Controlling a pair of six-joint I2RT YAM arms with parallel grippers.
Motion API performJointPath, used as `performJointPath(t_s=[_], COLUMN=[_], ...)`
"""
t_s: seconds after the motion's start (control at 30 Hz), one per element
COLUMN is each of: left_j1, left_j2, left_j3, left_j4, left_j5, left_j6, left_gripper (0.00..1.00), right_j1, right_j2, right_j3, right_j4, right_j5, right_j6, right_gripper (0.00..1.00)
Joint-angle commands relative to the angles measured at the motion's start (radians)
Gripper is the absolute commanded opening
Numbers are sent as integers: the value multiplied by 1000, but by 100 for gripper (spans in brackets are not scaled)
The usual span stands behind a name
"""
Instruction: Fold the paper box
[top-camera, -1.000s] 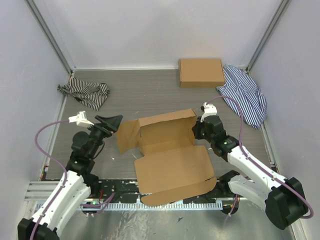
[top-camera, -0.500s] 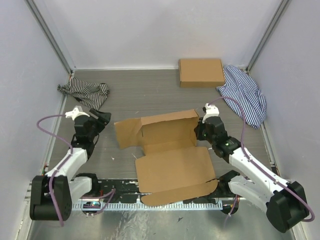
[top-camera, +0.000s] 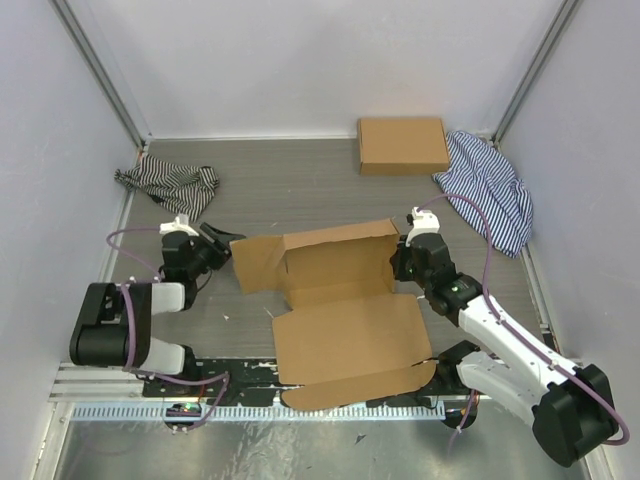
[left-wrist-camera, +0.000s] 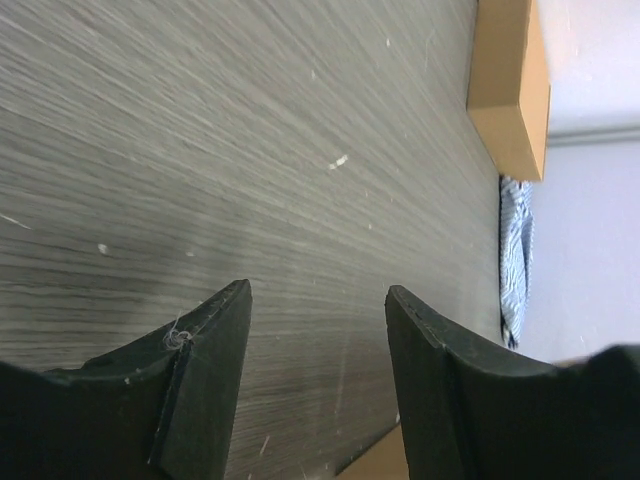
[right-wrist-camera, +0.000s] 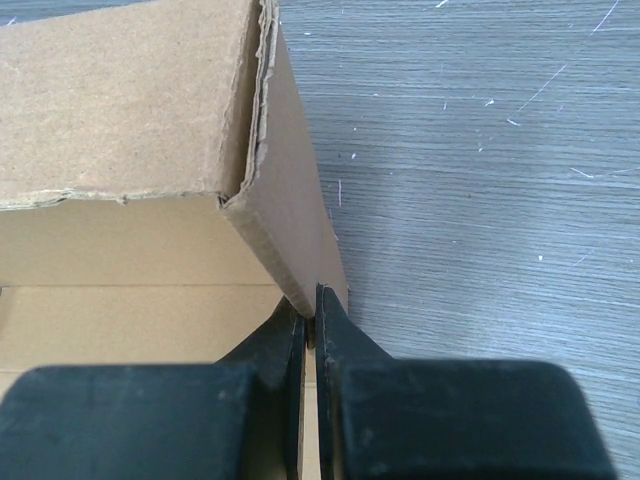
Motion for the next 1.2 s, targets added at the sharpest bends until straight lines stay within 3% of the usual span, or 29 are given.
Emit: performJointPath(t_s=[0.0,0.13,0.23,0.37,0.53,0.67,1.0,1.17], left_j1=[-29,-76,-101,-126,-241,-304,-382,-475], left_j2=[80,92,-7,-250,-650,-843,-553,-525], left_j3=[23,-23,-84,-125,-141,-167,-157,-115], left_j4=[157,254,227,-8,-441,-532,-327,-291], left_j5=[181,245,252,239,90,-2,29,-12], left_j6=[14,20,65,170,284,300,310,319], left_gripper=[62,57,57,57,60,64,63,63], right_j1=[-3,-5,-11,-15,-19,-20,-20,-20], right_j2=[11,45,81,126,136,116,91,87], right_j3=[40,66,88,107,107,94,77,81], right_j4=[2,1,-4,-9,-5,16,14,-1], right_j5=[-23,-28,-32,-32,-41,-66,-106,-111], right_j6=[10,8,1,-6,-6,-4,-11,-21], right_gripper=[1,1,1,1,1,1,2,2])
